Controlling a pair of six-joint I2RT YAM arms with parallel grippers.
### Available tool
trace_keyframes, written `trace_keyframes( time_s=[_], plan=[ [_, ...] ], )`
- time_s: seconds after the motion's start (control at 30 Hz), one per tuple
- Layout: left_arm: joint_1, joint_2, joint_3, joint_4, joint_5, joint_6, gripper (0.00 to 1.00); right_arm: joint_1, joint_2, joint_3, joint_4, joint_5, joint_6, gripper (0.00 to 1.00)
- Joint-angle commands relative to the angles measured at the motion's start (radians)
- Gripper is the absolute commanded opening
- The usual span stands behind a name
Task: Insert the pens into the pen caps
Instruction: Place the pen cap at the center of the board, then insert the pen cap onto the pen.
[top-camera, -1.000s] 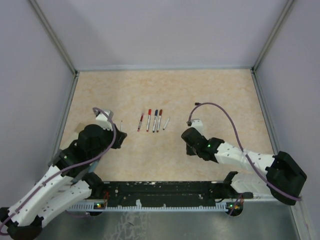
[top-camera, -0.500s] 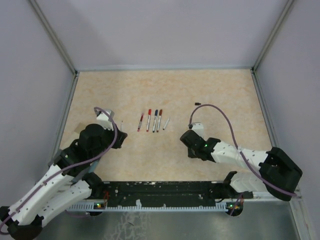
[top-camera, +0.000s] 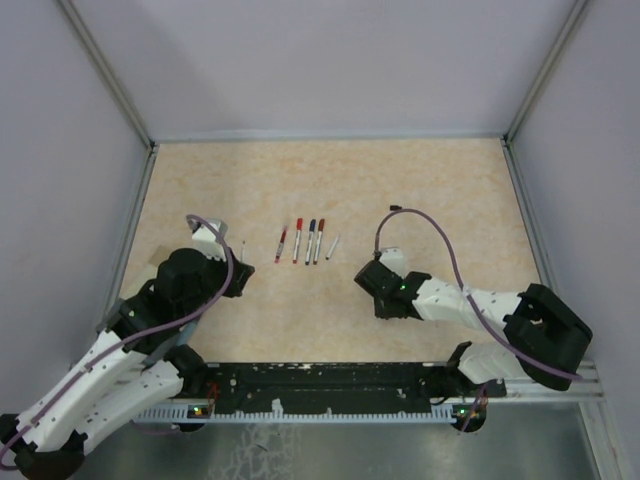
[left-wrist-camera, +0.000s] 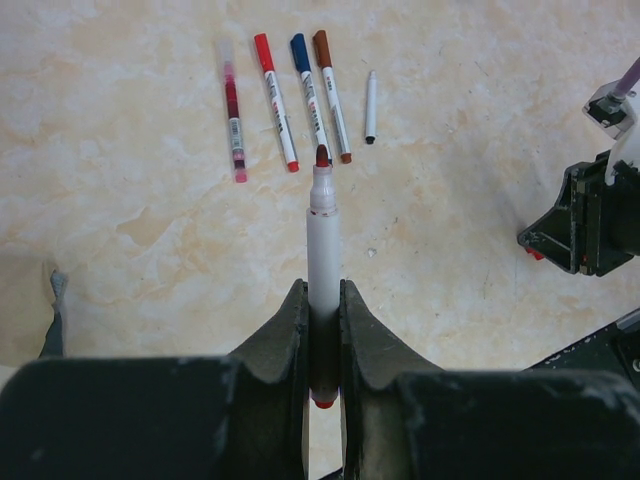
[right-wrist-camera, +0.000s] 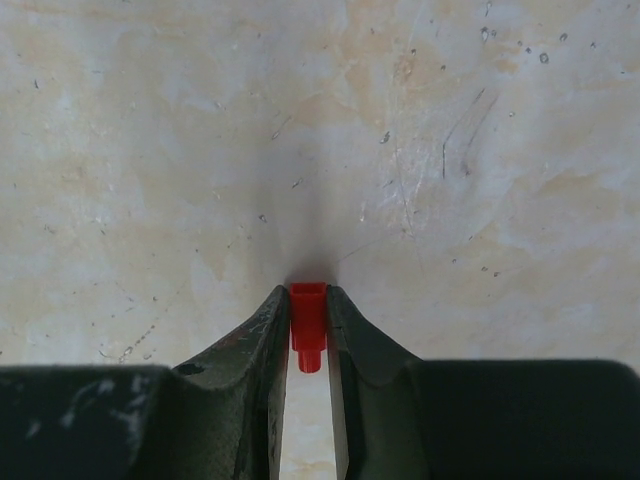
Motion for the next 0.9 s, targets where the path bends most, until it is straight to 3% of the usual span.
trace_keyframes(
  time_s=[0.0, 0.5, 0.57, 0.7, 0.87],
  plan=[
    [0.002, -0.012, -0.005, 0.035, 0.013, 0.009, 0.0, 0.014, 0.018, 0.023, -0.083, -0.052, 0.006, 0.22],
    [0.002, -0.017, -0.006, 0.035, 0.007, 0.009, 0.0, 0.013, 0.142, 0.087, -0.131, -0.097, -0.05, 0.25],
    [0.002, -0.015, -0.006, 0.034, 0.006, 0.009, 0.0, 0.01, 0.159, 0.092, -0.132, -0.096, -0.051, 0.21],
    [0.002, -0.018, -0.011, 0.031, -0.022, 0.004, 0.0, -0.01, 0.172, 0.092, -0.121, -0.097, -0.062, 0.02],
    [0.002, -0.027, -0.032, 0.057, -0.008, 0.012, 0.0, -0.036, 0.102, 0.102, -0.118, -0.079, -0.1, 0.0]
  ],
)
